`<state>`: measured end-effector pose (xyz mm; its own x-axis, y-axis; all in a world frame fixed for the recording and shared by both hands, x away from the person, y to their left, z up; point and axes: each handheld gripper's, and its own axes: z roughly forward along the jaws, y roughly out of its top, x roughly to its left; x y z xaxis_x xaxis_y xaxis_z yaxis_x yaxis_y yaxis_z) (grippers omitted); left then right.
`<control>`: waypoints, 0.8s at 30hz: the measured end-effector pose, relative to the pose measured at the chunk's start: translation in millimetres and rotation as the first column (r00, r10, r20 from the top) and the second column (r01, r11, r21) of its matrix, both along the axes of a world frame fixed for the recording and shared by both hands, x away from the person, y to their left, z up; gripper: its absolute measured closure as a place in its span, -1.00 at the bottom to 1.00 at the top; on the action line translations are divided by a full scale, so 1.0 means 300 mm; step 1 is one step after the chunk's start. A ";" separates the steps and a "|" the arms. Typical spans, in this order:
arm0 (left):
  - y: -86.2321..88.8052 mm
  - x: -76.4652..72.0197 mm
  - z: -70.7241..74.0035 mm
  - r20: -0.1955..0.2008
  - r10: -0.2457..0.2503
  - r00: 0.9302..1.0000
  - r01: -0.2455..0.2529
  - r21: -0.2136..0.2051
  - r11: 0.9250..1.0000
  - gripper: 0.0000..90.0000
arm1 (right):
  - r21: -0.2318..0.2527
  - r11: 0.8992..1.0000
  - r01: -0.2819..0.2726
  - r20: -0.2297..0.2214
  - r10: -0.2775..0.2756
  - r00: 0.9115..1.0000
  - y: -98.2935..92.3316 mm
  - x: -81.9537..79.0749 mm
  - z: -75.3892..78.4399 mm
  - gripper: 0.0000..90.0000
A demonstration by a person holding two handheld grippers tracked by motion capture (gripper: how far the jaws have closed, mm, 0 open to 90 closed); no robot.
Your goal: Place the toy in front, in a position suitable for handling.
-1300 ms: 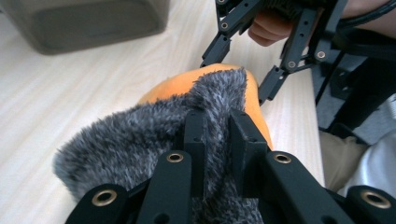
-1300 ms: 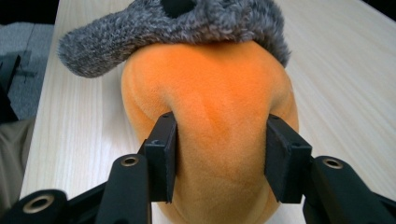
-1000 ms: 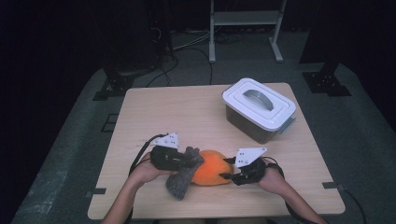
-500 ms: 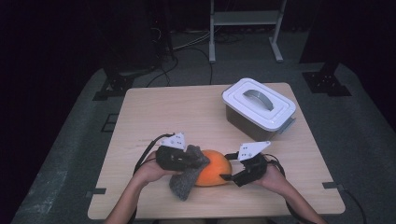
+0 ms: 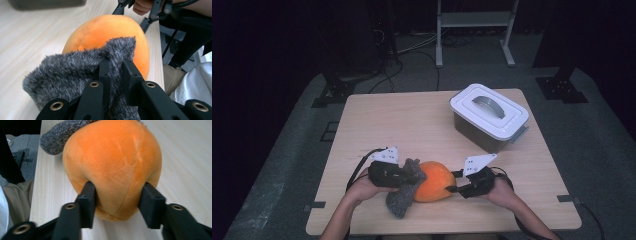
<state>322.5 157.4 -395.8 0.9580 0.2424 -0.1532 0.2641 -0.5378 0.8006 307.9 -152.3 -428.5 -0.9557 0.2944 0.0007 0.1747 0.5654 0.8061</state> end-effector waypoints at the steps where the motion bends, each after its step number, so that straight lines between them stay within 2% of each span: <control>1: -0.007 -0.002 0.014 0.013 -0.004 1.000 0.004 0.002 1.000 0.75 | -0.003 1.000 0.000 0.019 0.001 1.000 -0.005 0.001 0.012 0.22; 4: -0.050 -0.008 0.062 0.046 -0.038 0.998 0.039 -0.007 0.999 0.75 | -0.011 1.000 -0.003 0.062 0.003 0.998 -0.009 0.010 0.052 0.23; 7: -0.116 -0.015 0.108 0.081 -0.088 0.993 0.088 -0.002 0.996 0.75 | -0.067 0.998 -0.016 0.101 0.023 0.995 0.012 0.008 0.088 0.23; 9: -0.158 -0.020 0.123 0.098 -0.115 0.989 0.113 0.026 0.993 0.75 | -0.088 0.996 -0.029 0.119 0.039 0.992 0.029 0.004 0.105 0.24; 11: -0.180 -0.018 0.120 0.116 -0.126 0.985 0.117 0.086 0.989 0.75 | -0.086 0.996 -0.035 0.125 0.045 0.991 0.037 -0.001 0.111 0.23; 12: -0.182 -0.015 0.112 0.109 -0.119 0.987 0.109 0.098 0.989 0.76 | -0.093 0.995 -0.032 0.124 0.043 0.991 0.037 -0.001 0.107 0.23; 17: -0.139 0.005 0.056 0.052 -0.084 0.995 0.081 0.048 0.996 0.76 | -0.061 0.998 -0.012 0.092 0.017 0.996 0.020 0.004 0.068 0.18; 22: -0.099 0.010 0.034 0.039 -0.054 0.998 0.052 0.051 0.997 0.76 | -0.059 0.998 0.000 0.083 0.005 0.997 0.006 0.012 0.059 0.18; 24: -0.089 0.012 0.031 0.032 -0.046 0.998 0.045 0.041 0.998 0.76 | -0.052 0.999 0.003 0.076 0.001 0.997 0.007 0.016 0.059 0.18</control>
